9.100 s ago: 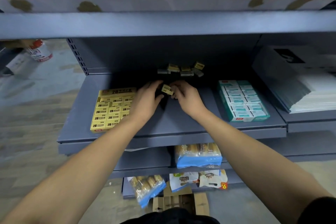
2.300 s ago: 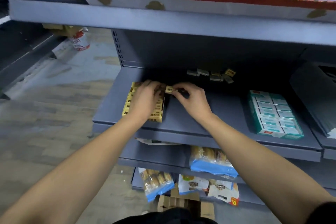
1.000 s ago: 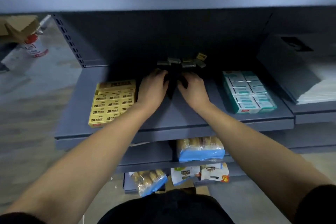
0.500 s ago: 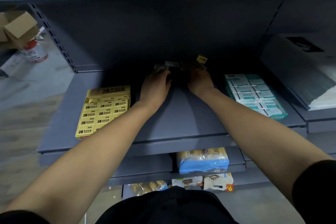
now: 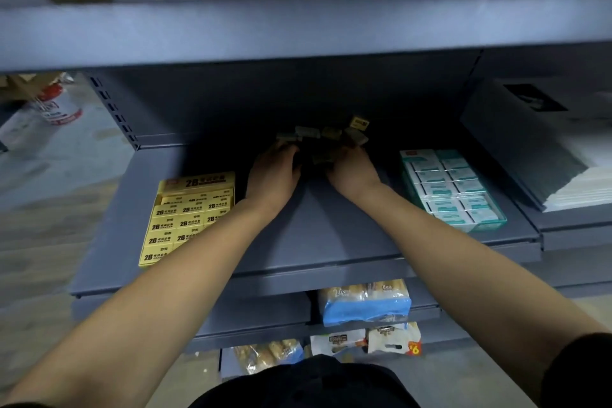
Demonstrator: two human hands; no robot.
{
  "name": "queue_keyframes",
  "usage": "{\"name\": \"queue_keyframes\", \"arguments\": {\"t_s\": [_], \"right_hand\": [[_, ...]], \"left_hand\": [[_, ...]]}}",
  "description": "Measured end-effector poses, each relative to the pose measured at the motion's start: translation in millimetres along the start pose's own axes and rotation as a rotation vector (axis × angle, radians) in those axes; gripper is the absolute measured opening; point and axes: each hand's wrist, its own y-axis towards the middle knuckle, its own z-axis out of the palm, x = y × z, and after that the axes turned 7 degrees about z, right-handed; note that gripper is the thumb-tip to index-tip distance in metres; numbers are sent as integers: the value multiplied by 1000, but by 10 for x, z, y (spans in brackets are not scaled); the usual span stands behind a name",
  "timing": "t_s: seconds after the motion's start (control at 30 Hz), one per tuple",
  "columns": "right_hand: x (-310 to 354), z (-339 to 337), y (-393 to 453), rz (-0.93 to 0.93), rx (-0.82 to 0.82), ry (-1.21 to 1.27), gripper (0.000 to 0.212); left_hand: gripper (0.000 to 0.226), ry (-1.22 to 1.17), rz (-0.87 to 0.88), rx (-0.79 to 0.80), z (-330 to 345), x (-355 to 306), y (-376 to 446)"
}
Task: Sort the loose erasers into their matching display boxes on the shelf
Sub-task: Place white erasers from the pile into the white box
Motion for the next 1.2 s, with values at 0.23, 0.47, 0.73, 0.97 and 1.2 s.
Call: {"name": "queue_keyframes", "arguments": {"t_s": [0.23, 0.47, 0.73, 0.97, 1.2], "right_hand": [[77, -178, -352, -103, 50, 233, 32], [103, -185, -608, -148, -63, 382, 30], [150, -195, -710, -187, -85, 407, 31], [230, -351, -722, -44, 0, 573, 29], [163, -477, -696, 227, 83, 1003, 45]], "left_hand": [[32, 31, -33, 107, -19, -106, -143], [31, -21, -13, 94, -73, -157, -335], [32, -75, -15, 52, -145, -206, -495], [31, -114, 16, -13, -265, -214, -477], [49, -140, -14, 17, -269, -332, -419]]}}
